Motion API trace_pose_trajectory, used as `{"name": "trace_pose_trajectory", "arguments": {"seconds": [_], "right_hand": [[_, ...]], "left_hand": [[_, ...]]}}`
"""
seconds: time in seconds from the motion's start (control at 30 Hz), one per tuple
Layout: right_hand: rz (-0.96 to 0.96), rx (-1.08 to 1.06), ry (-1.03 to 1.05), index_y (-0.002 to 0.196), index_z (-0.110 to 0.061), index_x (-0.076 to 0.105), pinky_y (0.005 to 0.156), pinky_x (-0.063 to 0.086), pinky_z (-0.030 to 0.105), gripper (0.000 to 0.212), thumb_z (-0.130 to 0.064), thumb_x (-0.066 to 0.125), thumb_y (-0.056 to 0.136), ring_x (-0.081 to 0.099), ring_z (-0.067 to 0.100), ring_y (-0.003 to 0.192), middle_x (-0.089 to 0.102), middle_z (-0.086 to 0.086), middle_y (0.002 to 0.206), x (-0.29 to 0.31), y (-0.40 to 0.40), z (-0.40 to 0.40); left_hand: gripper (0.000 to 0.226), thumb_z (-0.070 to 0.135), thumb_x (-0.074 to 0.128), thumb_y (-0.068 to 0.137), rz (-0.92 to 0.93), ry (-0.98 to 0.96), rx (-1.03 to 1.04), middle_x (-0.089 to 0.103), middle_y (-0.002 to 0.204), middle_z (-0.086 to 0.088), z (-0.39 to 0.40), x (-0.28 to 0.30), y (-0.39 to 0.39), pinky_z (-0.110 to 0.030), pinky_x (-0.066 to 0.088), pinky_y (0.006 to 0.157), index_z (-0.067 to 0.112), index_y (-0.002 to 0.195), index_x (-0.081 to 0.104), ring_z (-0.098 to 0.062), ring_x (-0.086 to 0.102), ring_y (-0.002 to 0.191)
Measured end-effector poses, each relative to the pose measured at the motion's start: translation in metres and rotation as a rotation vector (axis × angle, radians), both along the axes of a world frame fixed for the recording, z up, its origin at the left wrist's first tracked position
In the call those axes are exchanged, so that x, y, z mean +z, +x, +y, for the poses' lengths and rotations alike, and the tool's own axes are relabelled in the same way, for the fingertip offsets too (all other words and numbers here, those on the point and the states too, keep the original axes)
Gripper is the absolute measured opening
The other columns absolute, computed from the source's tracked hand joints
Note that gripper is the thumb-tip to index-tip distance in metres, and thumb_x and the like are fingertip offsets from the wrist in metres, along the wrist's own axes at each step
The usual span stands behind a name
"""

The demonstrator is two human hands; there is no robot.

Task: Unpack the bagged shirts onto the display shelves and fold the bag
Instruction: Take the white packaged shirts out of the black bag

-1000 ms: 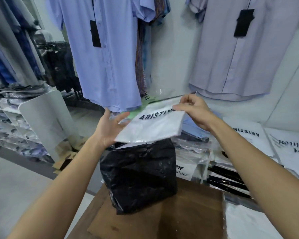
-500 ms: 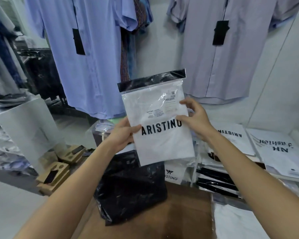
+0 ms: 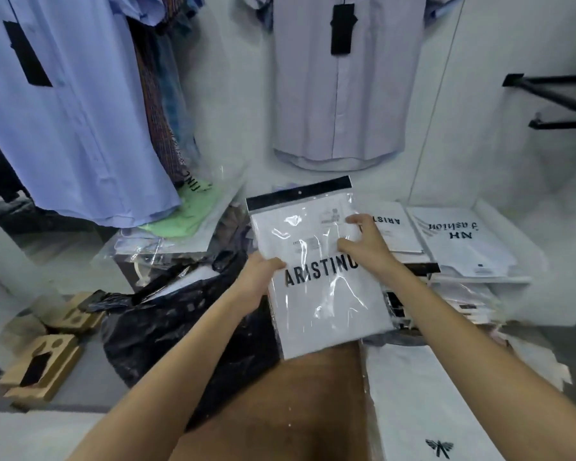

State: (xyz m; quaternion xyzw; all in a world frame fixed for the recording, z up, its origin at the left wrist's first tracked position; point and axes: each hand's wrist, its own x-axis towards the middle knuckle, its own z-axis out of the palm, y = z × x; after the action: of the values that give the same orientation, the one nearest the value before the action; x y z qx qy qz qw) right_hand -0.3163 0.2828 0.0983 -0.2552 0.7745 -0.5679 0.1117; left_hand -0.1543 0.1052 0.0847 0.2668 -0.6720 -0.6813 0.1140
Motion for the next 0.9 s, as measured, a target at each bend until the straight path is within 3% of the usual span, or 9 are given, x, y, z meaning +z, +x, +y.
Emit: {"name": "trace_pose_trajectory", "arguments": {"seconds": [0.07,0.13,0.23,0.43,0.5,0.6,0.7,0.8,0.9], "right_hand": [[-0.102,-0.052,0.092,0.134,-0.024,0.048,0.080,0.044,0.017,0.064,-0.014,0.081,0.080,0.048,0.014,0.116,0.045,0.000,0.133,-0.044,-0.006,0.037],[-0.173,-0.113,0.178,0.135,-0.025,0.048,0.091,0.048,0.030,0.076,-0.018,0.089,0.072,0.049,0.018,0.119,0.047,0.002,0.134,-0.085,-0.008,0.078],[-0.250,-0.199,0.297,0.141,-0.021,0.045,0.086,0.049,0.032,0.086,-0.017,0.091,0.068,0.052,0.021,0.116,0.050,0.006,0.136,-0.130,0.001,0.133],[-0.283,-0.350,0.503,0.151,-0.024,0.037,0.098,0.048,0.036,0.095,-0.021,0.088,0.072,0.050,0.026,0.127,0.047,0.007,0.145,-0.182,0.018,0.205],[-0.297,-0.368,0.563,0.153,-0.026,0.036,0.098,0.046,0.036,0.094,-0.023,0.086,0.074,0.051,0.028,0.129,0.047,0.008,0.146,-0.189,0.022,0.221],[-0.348,-0.379,0.634,0.150,-0.020,0.044,0.108,0.044,0.033,0.082,-0.026,0.084,0.078,0.048,0.033,0.132,0.041,0.016,0.145,-0.200,0.030,0.243],[-0.401,-0.366,0.685,0.150,-0.026,0.045,0.111,0.045,0.042,0.085,-0.033,0.083,0.074,0.041,0.035,0.138,0.035,0.015,0.152,-0.216,0.038,0.259],[-0.413,-0.355,0.739,0.149,-0.036,0.044,0.111,0.044,0.046,0.085,-0.044,0.080,0.072,0.039,0.036,0.139,0.038,0.012,0.153,-0.228,0.039,0.264],[-0.362,-0.322,0.843,0.151,-0.037,0.041,0.118,0.033,0.046,0.080,-0.043,0.076,0.079,0.027,0.040,0.146,0.029,0.013,0.161,-0.214,0.038,0.253]], "left_hand": [[0.025,0.006,0.055,0.096,-0.149,0.093,-0.084,0.076,0.105,-0.012,0.033,-0.042,-0.013,-0.037,0.059,0.071,0.009,0.119,0.065,-0.031,0.073,0.094],[0.026,0.006,0.058,0.096,-0.288,0.190,-0.156,0.075,0.111,-0.014,0.063,-0.084,-0.026,-0.044,0.060,0.085,0.004,0.122,0.065,-0.032,0.071,0.103],[0.029,0.004,0.058,0.096,-0.419,0.191,-0.290,0.075,0.114,-0.014,0.107,-0.136,-0.041,-0.050,0.056,0.098,0.001,0.125,0.064,-0.031,0.071,0.106],[0.034,0.005,0.061,0.094,-0.480,0.105,-0.559,0.074,0.117,-0.012,0.182,-0.193,-0.058,-0.040,0.062,0.083,0.006,0.127,0.063,-0.028,0.071,0.106],[0.033,0.011,0.064,0.092,-0.524,-0.005,-0.584,0.073,0.113,-0.012,0.199,-0.204,-0.061,-0.035,0.062,0.072,0.005,0.124,0.063,-0.026,0.072,0.098],[0.038,0.025,0.070,0.083,-0.605,-0.209,-0.610,0.073,0.104,-0.011,0.215,-0.216,-0.063,-0.039,0.065,0.070,0.005,0.115,0.064,-0.024,0.072,0.089],[0.045,0.032,0.073,0.087,-0.644,-0.383,-0.615,0.067,0.105,-0.011,0.221,-0.218,-0.066,-0.026,0.056,0.051,0.000,0.115,0.058,-0.021,0.068,0.084],[0.050,0.032,0.076,0.087,-0.655,-0.366,-0.598,0.065,0.112,-0.012,0.221,-0.215,-0.069,-0.031,0.062,0.057,0.002,0.119,0.052,-0.024,0.071,0.087],[0.046,0.031,0.077,0.086,-0.690,-0.340,-0.579,0.066,0.103,-0.009,0.216,-0.211,-0.066,-0.039,0.065,0.071,0.005,0.116,0.054,-0.022,0.072,0.081]]}}
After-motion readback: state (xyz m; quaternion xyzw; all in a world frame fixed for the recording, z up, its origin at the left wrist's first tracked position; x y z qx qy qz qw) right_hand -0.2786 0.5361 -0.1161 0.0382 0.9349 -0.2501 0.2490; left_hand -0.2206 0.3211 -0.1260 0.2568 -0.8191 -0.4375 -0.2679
